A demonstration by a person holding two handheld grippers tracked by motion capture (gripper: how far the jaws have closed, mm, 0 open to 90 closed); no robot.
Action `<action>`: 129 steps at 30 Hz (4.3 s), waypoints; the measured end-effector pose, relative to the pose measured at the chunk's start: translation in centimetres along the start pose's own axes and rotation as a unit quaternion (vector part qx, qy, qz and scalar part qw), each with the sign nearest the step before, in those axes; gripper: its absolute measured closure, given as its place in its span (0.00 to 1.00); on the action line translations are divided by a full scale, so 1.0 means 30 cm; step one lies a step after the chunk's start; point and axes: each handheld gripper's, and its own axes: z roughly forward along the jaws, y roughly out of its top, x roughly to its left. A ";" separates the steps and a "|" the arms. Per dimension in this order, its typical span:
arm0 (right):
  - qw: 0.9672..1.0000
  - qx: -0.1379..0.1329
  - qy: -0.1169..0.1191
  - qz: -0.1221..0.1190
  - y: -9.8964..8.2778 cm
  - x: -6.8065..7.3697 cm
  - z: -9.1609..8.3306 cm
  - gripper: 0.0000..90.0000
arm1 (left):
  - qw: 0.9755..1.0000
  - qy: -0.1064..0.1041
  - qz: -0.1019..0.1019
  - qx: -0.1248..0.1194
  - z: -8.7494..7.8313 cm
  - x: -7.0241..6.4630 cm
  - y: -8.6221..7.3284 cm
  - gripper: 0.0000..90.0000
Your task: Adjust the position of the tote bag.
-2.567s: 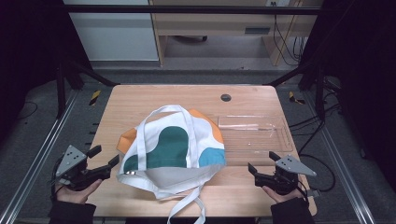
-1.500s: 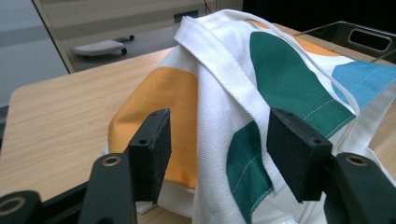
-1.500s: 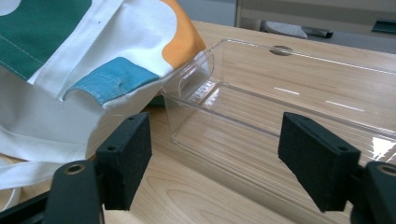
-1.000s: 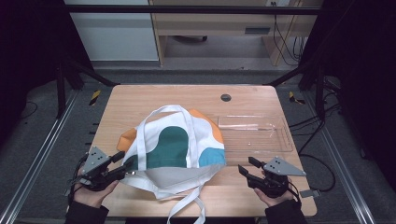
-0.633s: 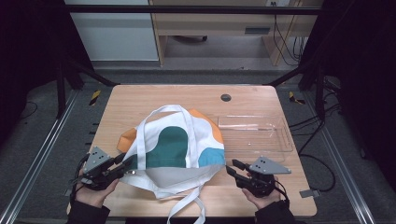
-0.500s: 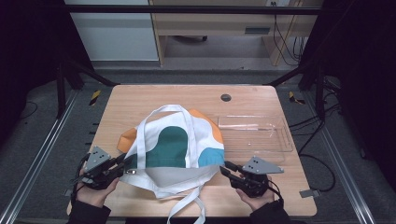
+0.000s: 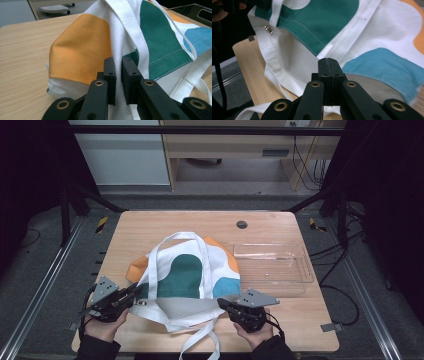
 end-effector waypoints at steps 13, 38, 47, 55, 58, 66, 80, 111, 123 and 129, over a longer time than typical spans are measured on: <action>1.000 0.011 0.024 0.001 -0.014 0.070 0.167 1.00 | 1.000 0.002 -0.001 -0.005 0.000 0.002 -0.004 0.91; 0.999 0.022 -0.027 -0.009 -0.046 0.107 0.262 1.00 | 1.000 -0.001 0.000 -0.003 0.002 0.005 -0.004 0.91; 0.999 -0.018 -0.030 -0.011 -0.010 0.112 0.205 1.00 | 1.000 -0.005 -0.001 0.000 0.005 0.004 -0.004 0.91; 0.999 -0.042 -0.026 -0.003 0.016 0.101 0.161 1.00 | 1.000 -0.008 0.001 0.004 0.009 0.000 -0.005 0.91; 0.998 -0.053 -0.026 -0.004 0.032 0.100 0.148 1.00 | 1.000 -0.010 0.002 0.005 0.011 -0.003 -0.005 0.91; 0.997 -0.076 -0.027 -0.002 0.074 0.082 0.121 1.00 | 1.000 -0.007 0.001 0.006 0.010 -0.005 -0.007 0.92; 1.000 -0.006 -0.019 -0.003 -0.023 0.115 0.237 1.00 | 1.000 -0.011 -0.002 0.001 0.007 -0.006 -0.005 0.92; 0.995 -0.088 -0.046 -0.010 0.115 0.072 0.144 1.00 | 1.000 -0.019 0.006 0.006 0.023 -0.034 -0.008 0.91; 0.997 -0.074 -0.037 -0.010 0.106 0.071 0.156 1.00 | 1.000 -0.014 0.006 -0.004 0.019 -0.028 -0.006 0.77; 0.997 -0.069 -0.038 -0.009 0.105 0.071 0.159 1.00 | 0.999 -0.012 0.014 -0.032 -0.014 -0.042 0.018 0.62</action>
